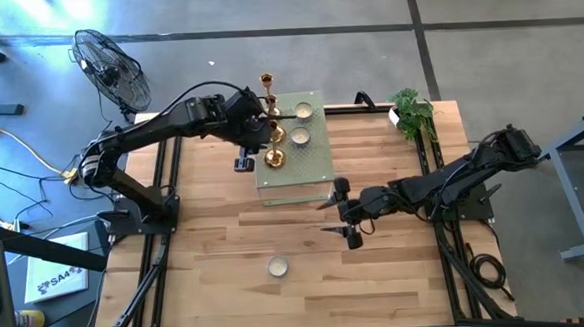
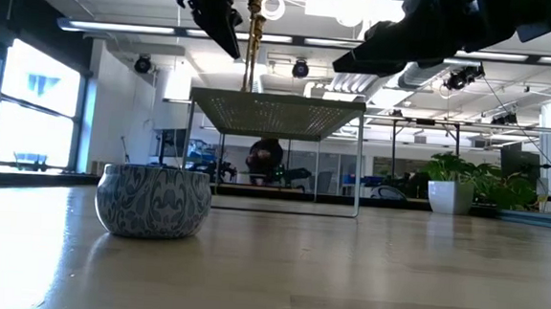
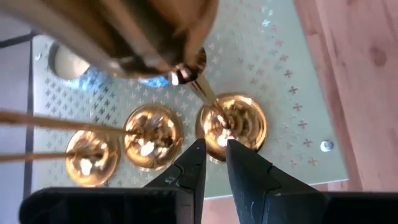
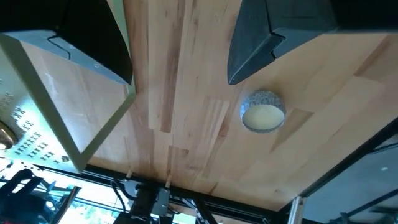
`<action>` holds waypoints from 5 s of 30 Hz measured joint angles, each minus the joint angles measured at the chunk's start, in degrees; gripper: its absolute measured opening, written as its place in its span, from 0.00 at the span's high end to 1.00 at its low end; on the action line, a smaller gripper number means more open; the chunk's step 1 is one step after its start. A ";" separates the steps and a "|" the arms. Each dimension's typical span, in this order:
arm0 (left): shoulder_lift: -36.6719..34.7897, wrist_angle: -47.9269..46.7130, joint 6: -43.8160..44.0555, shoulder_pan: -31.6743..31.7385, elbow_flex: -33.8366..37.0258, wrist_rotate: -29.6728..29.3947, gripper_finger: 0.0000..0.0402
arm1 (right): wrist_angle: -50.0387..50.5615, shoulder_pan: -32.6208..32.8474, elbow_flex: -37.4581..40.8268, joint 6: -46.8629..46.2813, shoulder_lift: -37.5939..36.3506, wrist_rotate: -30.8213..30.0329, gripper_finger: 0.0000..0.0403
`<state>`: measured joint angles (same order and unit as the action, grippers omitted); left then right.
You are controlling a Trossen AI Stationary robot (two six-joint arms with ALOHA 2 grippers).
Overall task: Pick & Place candle stick holders
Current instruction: Put the blue scented candle on the shelf aligned with the blue scented candles
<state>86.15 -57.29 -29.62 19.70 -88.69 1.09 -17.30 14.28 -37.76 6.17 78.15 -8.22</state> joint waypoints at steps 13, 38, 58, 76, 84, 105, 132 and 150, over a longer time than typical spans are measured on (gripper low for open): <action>-2.80 -0.70 1.47 0.13 0.24 -2.97 0.85 | -0.07 0.00 0.00 -0.42 0.00 0.54 0.36; -16.13 -14.77 4.81 0.13 2.12 26.11 0.85 | -8.40 -0.02 -0.01 -7.18 5.34 7.12 0.36; -33.65 7.38 13.40 0.15 24.17 37.17 0.85 | 38.19 0.00 -40.17 -6.10 25.90 9.03 0.36; -42.97 17.36 14.92 0.15 38.54 39.74 0.85 | 68.68 0.61 -77.34 -4.81 50.08 14.80 0.36; -43.69 20.50 14.95 0.13 41.14 40.06 0.85 | 73.10 0.61 -85.34 -4.68 55.90 16.61 0.36; -43.60 23.34 16.43 0.15 41.29 41.08 0.85 | 69.57 2.33 -86.16 -10.44 57.43 13.22 0.36; -43.62 36.33 16.73 0.13 54.73 48.03 0.85 | 66.90 2.12 -86.20 -10.04 62.02 13.18 0.36; -43.65 39.72 15.80 0.15 56.37 47.80 0.85 | 66.51 1.06 -86.18 -10.21 65.22 16.31 0.36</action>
<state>42.50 -17.56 -13.82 19.86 -32.32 48.88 49.21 15.35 -123.94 -4.03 143.37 8.09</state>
